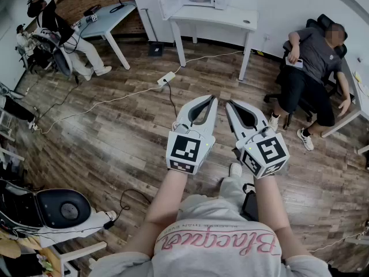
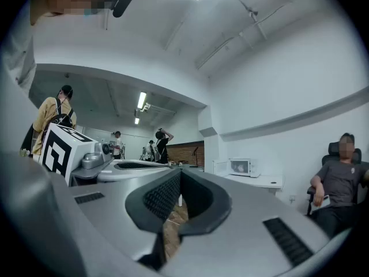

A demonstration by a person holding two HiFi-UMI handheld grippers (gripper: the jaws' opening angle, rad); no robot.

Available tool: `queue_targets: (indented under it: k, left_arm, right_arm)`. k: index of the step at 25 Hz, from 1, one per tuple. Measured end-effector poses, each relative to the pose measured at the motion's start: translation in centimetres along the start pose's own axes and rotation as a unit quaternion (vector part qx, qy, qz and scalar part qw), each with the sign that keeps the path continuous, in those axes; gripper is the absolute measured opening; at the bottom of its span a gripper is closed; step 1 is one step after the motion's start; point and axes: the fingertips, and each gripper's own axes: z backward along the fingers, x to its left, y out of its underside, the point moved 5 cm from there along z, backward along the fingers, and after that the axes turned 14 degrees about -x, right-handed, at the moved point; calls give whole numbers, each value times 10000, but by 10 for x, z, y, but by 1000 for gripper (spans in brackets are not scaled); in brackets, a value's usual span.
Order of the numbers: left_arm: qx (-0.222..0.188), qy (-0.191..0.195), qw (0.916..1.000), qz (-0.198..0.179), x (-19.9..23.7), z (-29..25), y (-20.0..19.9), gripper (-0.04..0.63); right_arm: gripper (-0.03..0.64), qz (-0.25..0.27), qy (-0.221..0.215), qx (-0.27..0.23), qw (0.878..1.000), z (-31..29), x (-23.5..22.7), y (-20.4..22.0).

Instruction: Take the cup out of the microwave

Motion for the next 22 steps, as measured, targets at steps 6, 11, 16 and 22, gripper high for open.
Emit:
queue_targets:
  k: [6,11,16,22]
  left_arm:
    - [-173,-2,9998,-92,7,18,-14,6]
    - [-208,37,9997,-74,8,33,-20,5]
    - [-246,52,9997,31,5,32,-15,5]
    - [-173,57,9997,140,2,14,-5,6]
  right_arm:
    - [11,186,171,-12,9997,-2,26,-3]
    - [11,151,250,7,9996,4,46,-6]
    - [11,194,352,58,9992,10,42,-2]
    - [11,102,463,-5,9989,9,19,-1]
